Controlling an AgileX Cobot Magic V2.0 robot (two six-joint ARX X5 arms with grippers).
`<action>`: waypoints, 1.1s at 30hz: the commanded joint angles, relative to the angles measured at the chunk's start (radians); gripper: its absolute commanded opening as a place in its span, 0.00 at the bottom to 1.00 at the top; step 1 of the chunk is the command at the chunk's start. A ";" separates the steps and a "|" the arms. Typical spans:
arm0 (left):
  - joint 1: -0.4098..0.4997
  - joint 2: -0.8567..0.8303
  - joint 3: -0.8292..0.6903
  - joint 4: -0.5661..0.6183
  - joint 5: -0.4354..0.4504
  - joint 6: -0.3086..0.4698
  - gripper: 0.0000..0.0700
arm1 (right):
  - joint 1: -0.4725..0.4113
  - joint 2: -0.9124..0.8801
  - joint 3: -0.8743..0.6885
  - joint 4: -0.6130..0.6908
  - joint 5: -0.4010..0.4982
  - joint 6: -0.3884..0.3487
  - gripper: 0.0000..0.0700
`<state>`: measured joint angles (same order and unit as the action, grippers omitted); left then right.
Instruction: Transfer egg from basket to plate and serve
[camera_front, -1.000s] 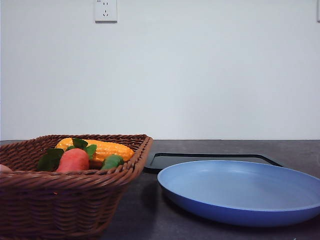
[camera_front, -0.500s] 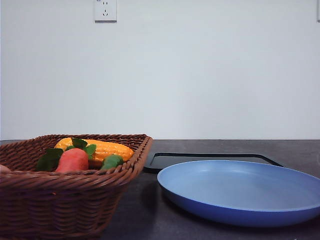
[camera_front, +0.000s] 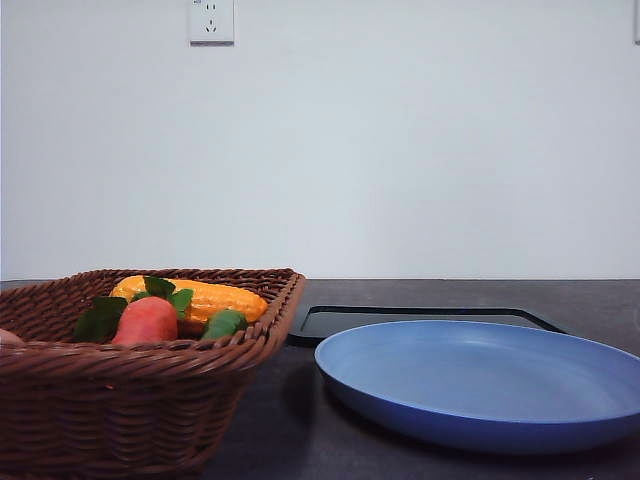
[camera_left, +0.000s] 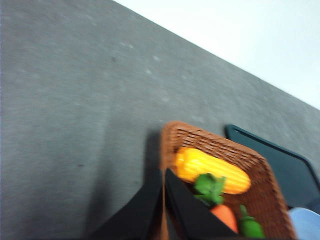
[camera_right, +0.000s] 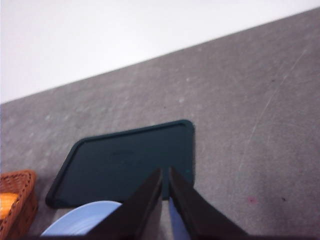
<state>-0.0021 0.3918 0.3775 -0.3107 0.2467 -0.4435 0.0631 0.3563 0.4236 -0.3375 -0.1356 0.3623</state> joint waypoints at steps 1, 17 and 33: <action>0.001 0.062 0.047 0.002 0.045 0.024 0.00 | 0.000 0.055 0.044 -0.022 -0.010 -0.036 0.00; -0.070 0.480 0.330 -0.334 0.215 0.302 0.00 | 0.000 0.489 0.242 -0.296 -0.294 -0.134 0.00; -0.130 0.504 0.331 -0.319 0.237 0.277 0.45 | 0.013 0.852 0.227 -0.276 -0.362 -0.185 0.34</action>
<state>-0.1295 0.8856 0.6930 -0.6406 0.4774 -0.1665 0.0710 1.1888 0.6495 -0.6237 -0.4948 0.1967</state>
